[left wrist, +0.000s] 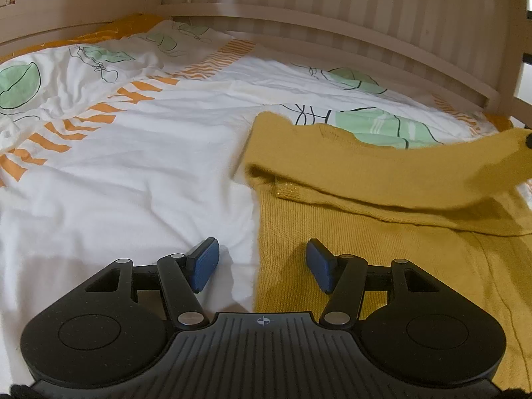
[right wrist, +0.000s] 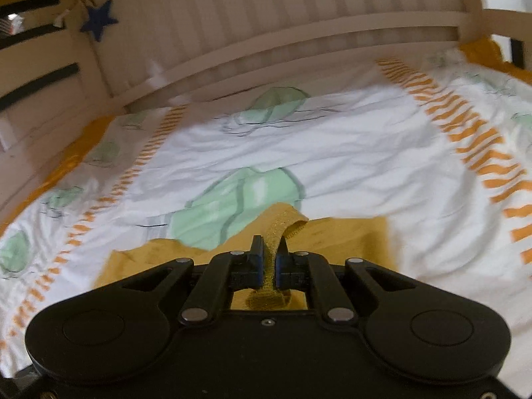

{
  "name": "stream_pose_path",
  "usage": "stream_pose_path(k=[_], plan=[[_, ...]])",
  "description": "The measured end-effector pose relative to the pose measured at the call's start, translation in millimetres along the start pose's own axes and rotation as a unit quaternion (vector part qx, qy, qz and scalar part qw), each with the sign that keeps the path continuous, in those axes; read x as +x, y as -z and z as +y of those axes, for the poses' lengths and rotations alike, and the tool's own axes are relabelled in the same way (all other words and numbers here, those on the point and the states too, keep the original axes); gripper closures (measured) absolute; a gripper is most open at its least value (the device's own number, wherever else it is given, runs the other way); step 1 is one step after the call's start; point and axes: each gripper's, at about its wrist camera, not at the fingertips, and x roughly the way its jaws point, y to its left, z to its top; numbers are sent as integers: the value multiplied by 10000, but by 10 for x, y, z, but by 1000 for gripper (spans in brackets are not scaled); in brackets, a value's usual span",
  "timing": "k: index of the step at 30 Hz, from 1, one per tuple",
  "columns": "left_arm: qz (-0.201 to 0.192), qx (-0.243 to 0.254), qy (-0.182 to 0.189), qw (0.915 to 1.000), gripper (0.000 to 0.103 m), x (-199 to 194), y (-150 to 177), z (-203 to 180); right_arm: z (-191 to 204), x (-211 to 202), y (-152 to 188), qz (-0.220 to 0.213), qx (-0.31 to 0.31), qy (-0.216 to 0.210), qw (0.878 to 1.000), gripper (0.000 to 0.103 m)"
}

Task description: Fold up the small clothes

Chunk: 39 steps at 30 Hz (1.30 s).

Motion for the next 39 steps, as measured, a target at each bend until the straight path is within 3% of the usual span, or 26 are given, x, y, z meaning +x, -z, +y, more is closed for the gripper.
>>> stream_pose_path(k=[4, 9, 11, 15, 19, 31, 39], plan=[[1, -4, 2, 10000, 46, 0, 0, -4, -174, 174, 83, 259, 110, 261, 9993, 90], [4, -5, 3, 10000, 46, -1, 0, -6, -330, 396, 331, 650, 342, 613, 9954, 79], [5, 0, 4, 10000, 46, -1, -1, -4, -416, 422, 437, 712, 463, 757, 9935, 57], [6, 0, 3, 10000, 46, -1, -2, -5, -485, 312, 552, 575, 461, 741, 9945, 54], [10, 1, 3, 10000, 46, -2, -5, -3, -381, 86, 603, 380, 320, 722, 9962, 29], [106, -14, 39, 9999, 45, 6, -43, 7, -207, -761, 1186, 249, 270, 470, 9982, 16], [330, 122, 32, 9994, 44, 9, -105, -15, -120, -1057, 1353, 283, 530, 197, 9980, 7]])
